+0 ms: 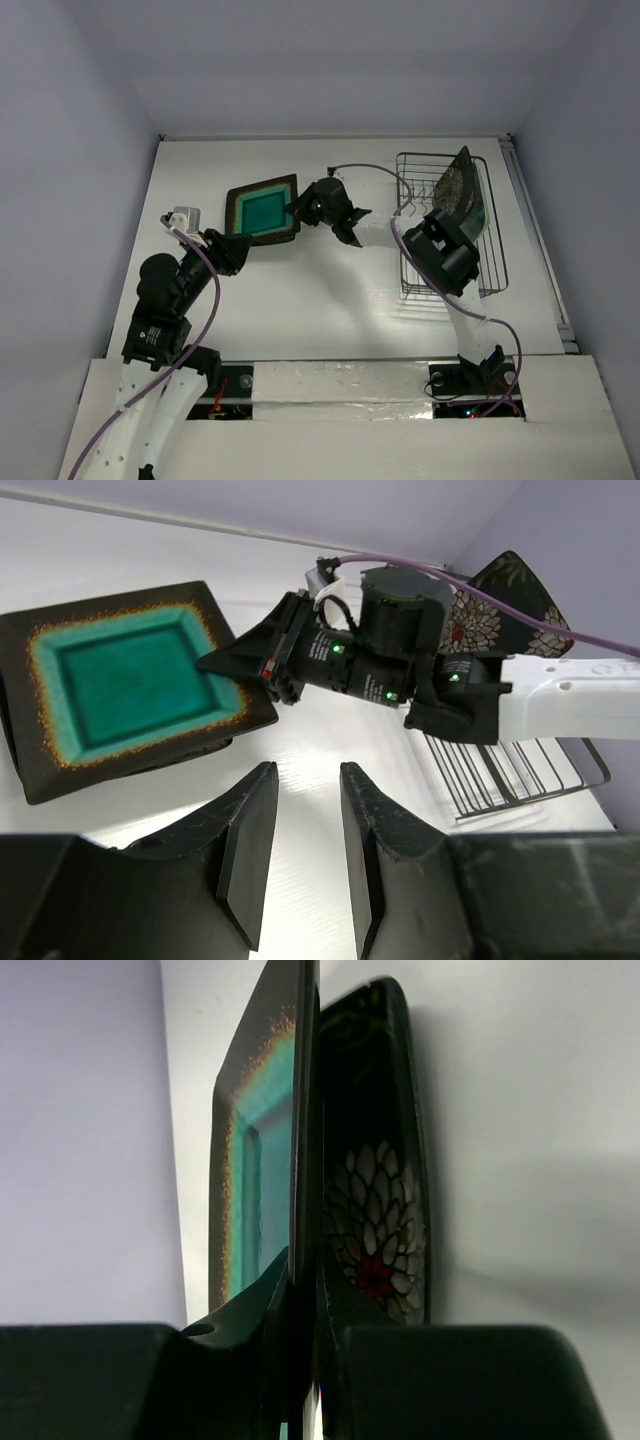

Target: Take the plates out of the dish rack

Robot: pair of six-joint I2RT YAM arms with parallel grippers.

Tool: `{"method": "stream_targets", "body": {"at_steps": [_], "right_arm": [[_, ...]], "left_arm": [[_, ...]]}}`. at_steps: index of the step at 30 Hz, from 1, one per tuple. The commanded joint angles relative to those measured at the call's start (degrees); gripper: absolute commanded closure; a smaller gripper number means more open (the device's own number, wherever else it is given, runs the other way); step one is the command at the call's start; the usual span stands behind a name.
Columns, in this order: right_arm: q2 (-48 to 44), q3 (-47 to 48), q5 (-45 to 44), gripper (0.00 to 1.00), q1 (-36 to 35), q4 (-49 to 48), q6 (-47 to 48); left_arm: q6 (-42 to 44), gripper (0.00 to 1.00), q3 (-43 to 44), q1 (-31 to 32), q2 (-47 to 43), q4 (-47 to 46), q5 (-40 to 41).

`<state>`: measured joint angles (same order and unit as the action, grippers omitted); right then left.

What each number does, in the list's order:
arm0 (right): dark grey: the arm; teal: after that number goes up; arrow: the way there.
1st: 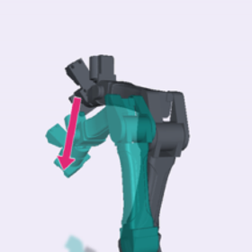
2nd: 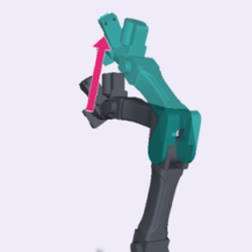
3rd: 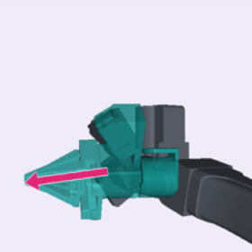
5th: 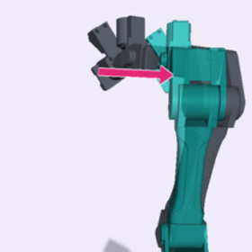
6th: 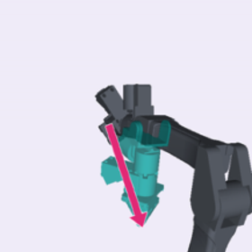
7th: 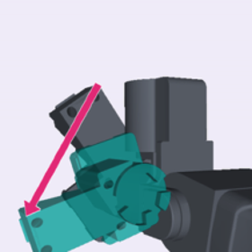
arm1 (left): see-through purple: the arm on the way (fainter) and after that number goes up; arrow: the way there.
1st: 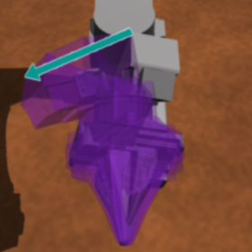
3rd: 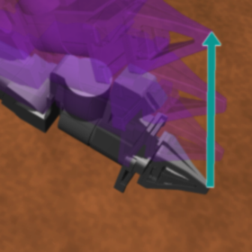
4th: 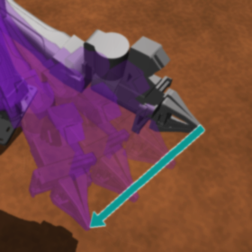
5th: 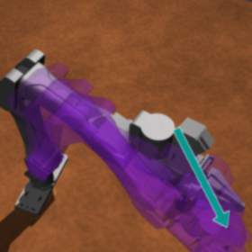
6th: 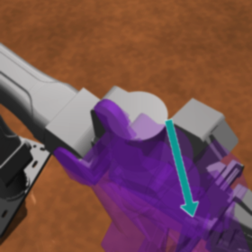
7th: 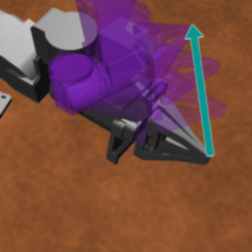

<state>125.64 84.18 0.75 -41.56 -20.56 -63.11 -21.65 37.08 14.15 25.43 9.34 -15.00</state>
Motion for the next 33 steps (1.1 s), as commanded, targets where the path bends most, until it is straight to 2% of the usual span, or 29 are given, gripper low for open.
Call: {"method": "stream_targets", "body": {"at_steps": [1, 6, 9, 12, 17, 18, 25, 33], "right_arm": [[-1.63, 5.82, 2.23, 1.00, -0.54, -15.13, -5.27], [-0.66, 5.65, 1.88, 0.89, -1.07, -14.60, -5.27], [-0.66, 5.55, 1.97, 0.73, -1.59, -12.16, -4.31], [-1.19, 6.34, 0.75, 0.48, -2.12, -5.23, -0.35], [-1.02, 11.52, -0.40, 0.27, -2.65, 7.71, 8.77], [-0.84, 12.40, -2.66, 0.19, -2.65, 11.90, 9.93], [2.41, 21.54, -4.62, 0.03, -3.18, 27.22, 19.07], [5.13, 26.12, -5.67, 0.00, -3.70, 36.19, 24.44]], "left_arm": [[-0.06, 0.71, 0.19, -0.18, -0.47, -2.05, -0.46], [-0.06, 0.71, 0.19, -0.18, -0.56, -2.05, -0.46], [-0.06, 0.71, 0.19, -0.18, -0.56, -2.05, -0.46], [0.03, 0.71, 0.19, -0.18, -0.73, -2.05, -0.46], [-0.15, 0.71, 0.19, -0.18, -0.82, -2.05, -0.64], [-0.06, 0.71, 0.19, -0.18, -0.91, -2.14, -0.64], [-0.15, 0.71, 0.19, -0.18, -1.00, -2.05, -0.64], [-0.06, 0.71, 0.19, -0.18, -1.26, -2.14, -0.73]]}}
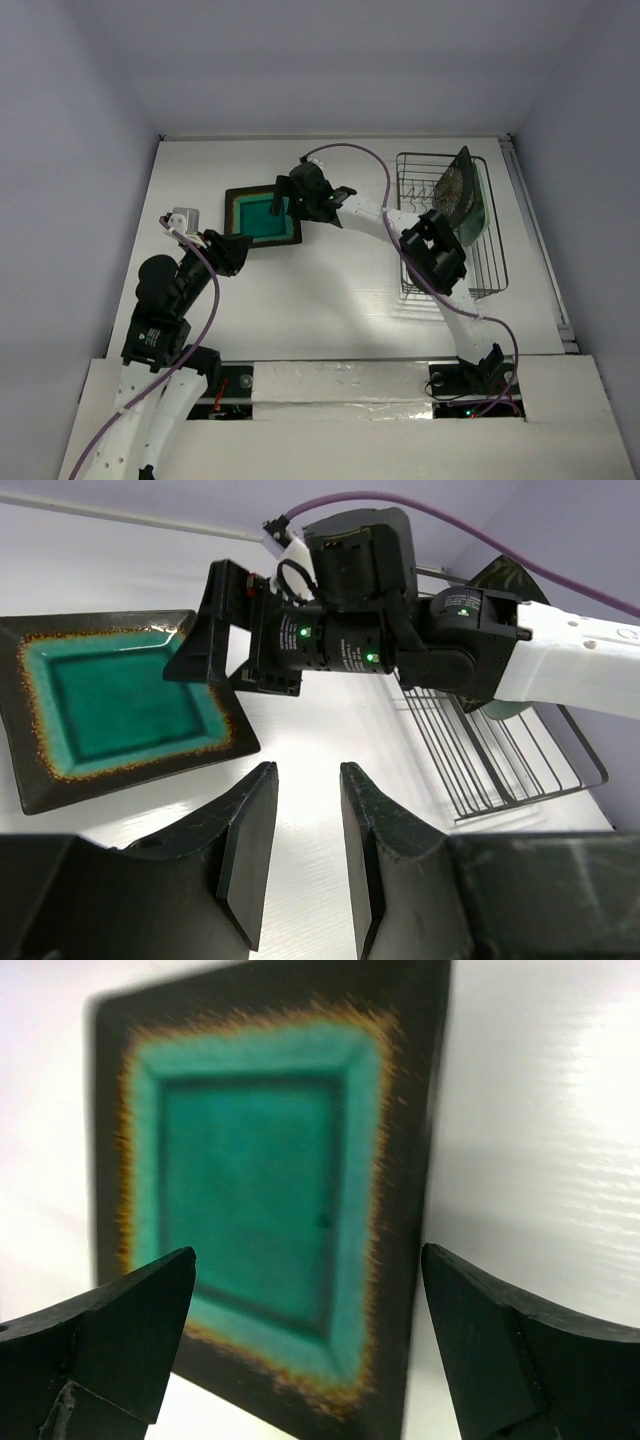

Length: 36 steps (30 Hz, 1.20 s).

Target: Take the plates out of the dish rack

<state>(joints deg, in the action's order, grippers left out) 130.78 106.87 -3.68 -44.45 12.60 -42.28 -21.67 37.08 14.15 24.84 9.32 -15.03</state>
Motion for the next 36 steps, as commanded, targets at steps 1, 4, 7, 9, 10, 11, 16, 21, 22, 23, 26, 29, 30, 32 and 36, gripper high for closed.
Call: {"method": "stream_targets", "body": {"at_steps": [1, 4, 7, 9, 10, 11, 16, 21, 22, 23, 26, 29, 30, 32, 36], "right_arm": [[0.35, 4.91, -1.24, 0.00, -0.82, 4.18, 4.48], [1.05, 6.68, -0.98, 0.00, -0.82, 7.52, 5.45], [1.49, 7.74, 0.43, 0.00, -0.82, 8.23, 6.33], [1.32, 7.48, 0.96, 0.00, -0.82, 7.97, 6.42], [0.88, 7.22, 0.26, 0.00, -0.82, 7.62, 6.60], [-0.16, 6.60, -0.79, 0.00, -0.82, 7.09, 6.77], [-8.85, 3.17, -7.55, 0.02, -0.12, 8.21, 10.28], [-21.95, -7.53, -13.27, 0.30, 4.96, 6.56, 13.54], [-24.67, -12.16, -14.76, 0.60, 6.20, 6.39, 14.67], [-30.00, -14.56, -15.21, 0.78, 7.61, 6.30, 15.47], [-37.68, -22.72, -17.84, 1.00, 14.63, 7.96, 18.97], [-45.25, -27.22, -23.63, 1.00, 20.96, 12.70, 22.49], [-46.74, -28.02, -24.96, 1.00, 22.55, 13.67, 23.12], [-49.82, -29.26, -27.07, 0.91, 27.54, 16.22, 24.61], [-51.77, -30.58, -28.40, 0.52, 34.33, 17.98, 26.90]], "left_arm": [[0.05, 0.71, 0.19, -0.18, -0.58, -2.11, -0.71], [0.05, 0.71, 0.19, -0.18, -0.67, -2.03, -0.71], [0.05, 0.71, 0.19, -0.18, -0.67, -2.11, -0.79], [0.05, 0.71, 0.19, -0.18, -0.76, -2.03, -0.79], [0.05, 0.71, 0.19, -0.18, -0.76, -2.03, -0.79], [-0.04, 0.71, 0.19, -0.18, -0.76, -2.03, -0.79], [0.05, 0.71, 0.19, -0.18, -0.93, -2.03, -0.79], [0.05, 0.71, 0.27, -0.18, -1.28, -2.11, -0.71], [0.05, 0.72, 0.19, -0.18, -1.46, -2.11, -0.71], [0.05, 0.73, 0.19, -0.18, -1.46, -2.03, -0.71], [0.14, 0.83, 0.18, -0.18, -1.55, -2.20, -0.62], [0.05, 0.91, 0.18, 0.35, -1.64, -2.20, -0.27], [0.05, 0.92, 0.19, 0.35, -1.64, -2.12, -0.01], [0.05, 0.93, 0.18, 0.35, -1.64, -2.03, 0.17], [-0.04, 0.90, 0.19, 0.35, -1.20, -1.94, 0.09]]}}
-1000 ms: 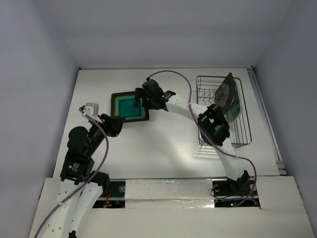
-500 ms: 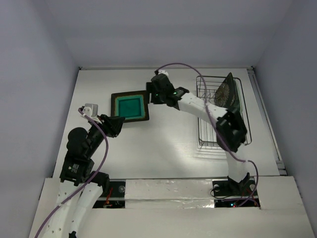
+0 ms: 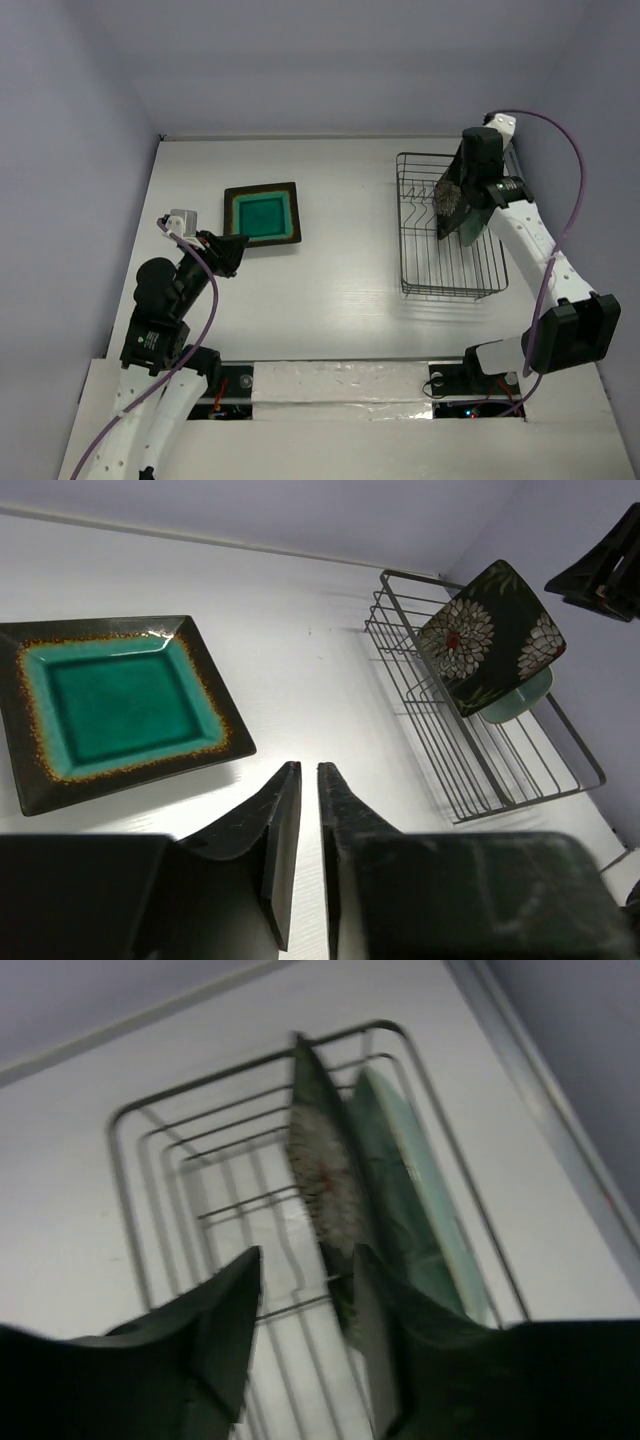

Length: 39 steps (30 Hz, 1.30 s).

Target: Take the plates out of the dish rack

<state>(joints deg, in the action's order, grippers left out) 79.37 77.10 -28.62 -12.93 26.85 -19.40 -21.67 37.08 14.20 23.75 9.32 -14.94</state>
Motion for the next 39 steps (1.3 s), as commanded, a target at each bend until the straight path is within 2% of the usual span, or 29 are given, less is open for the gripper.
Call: {"method": "stream_targets", "body": {"at_steps": [1, 5, 12, 18, 26, 39], "right_arm": [[0.25, -0.38, -4.42, 0.45, 3.60, 4.43, 4.45], [4.28, 2.34, -2.58, 0.42, 6.15, 6.45, 7.18], [11.84, 8.50, -0.29, 0.48, 6.69, 9.18, 9.73], [13.97, 12.28, -2.40, 0.66, 6.69, 10.94, 12.54], [11.77, 12.02, -3.89, 1.00, 5.63, 10.15, 17.98], [3.69, 19.40, -8.73, 1.00, 3.52, 11.03, 21.07]], "left_arm": [[-0.04, 0.87, 0.27, 0.31, 0.07, -2.03, -0.18], [-0.04, 0.78, 0.27, 0.83, -0.02, -2.03, -0.35], [0.05, 0.74, 0.27, 0.83, -0.02, -1.94, -0.44], [0.05, 0.73, 0.27, 0.83, -0.10, -1.94, -0.44], [0.05, 0.73, 0.19, 0.83, -0.19, -2.11, -0.71], [-0.13, 0.72, 0.19, 0.83, -0.02, -2.20, -0.62]]}}
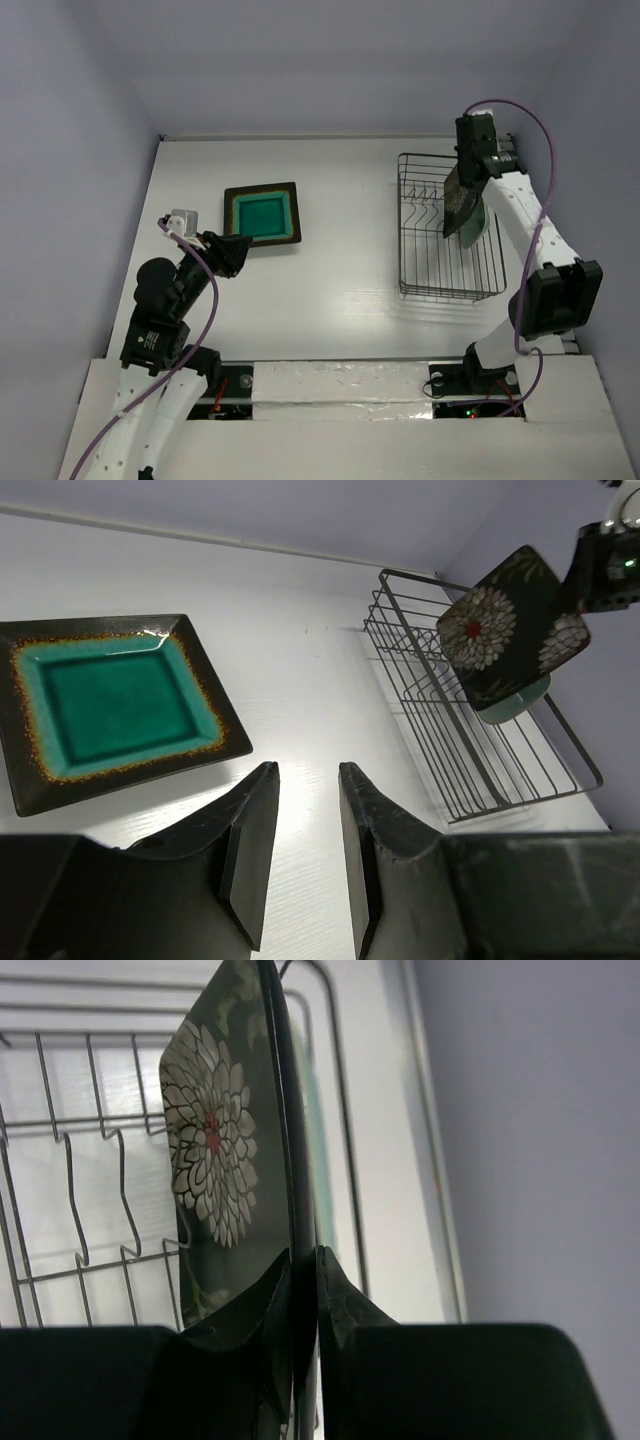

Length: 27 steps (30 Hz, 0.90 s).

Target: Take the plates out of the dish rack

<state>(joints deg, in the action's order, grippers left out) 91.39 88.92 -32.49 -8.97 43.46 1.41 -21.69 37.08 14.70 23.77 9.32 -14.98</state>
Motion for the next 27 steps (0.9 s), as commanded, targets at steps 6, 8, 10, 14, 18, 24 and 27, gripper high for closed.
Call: {"method": "stream_targets", "body": {"at_steps": [6, 8, 10, 14, 18, 24, 27], "right_arm": [[-11.41, 9.25, -2.58, 1.00, -0.43, -5.67, -3.33], [-12.55, 9.34, 0.04, 1.00, -0.95, -5.93, -5.53], [-15.10, 8.46, 5.82, 1.00, -1.57, -9.07, -7.11], [-18.44, 3.11, 17.70, 1.00, -4.47, -18.13, -15.44], [-17.40, -5.40, 25.27, 1.00, -10.35, -30.25, -24.07], [-8.53, -11.40, 38.45, 1.00, -18.61, -55.82, -41.53], [-0.82, -10.45, 40.48, 1.00, -21.25, -64.37, -48.14]], "left_arm": [[-0.10, 0.72, 0.19, 0.33, 0.05, -2.20, -0.49], [-0.10, 0.72, 0.19, 0.33, 0.14, -2.20, -0.49], [-0.10, 0.72, 0.27, 0.33, 0.40, -2.20, -0.49], [-0.19, 0.72, 0.27, 0.33, 0.31, -2.11, -0.49], [-0.19, 0.72, 0.19, 0.33, 0.40, -2.12, -0.31], [-0.10, 0.72, 0.19, 0.33, 0.40, -2.03, 0.04], [-0.10, 0.72, 0.27, 0.33, 0.40, -2.03, 0.04]]}}
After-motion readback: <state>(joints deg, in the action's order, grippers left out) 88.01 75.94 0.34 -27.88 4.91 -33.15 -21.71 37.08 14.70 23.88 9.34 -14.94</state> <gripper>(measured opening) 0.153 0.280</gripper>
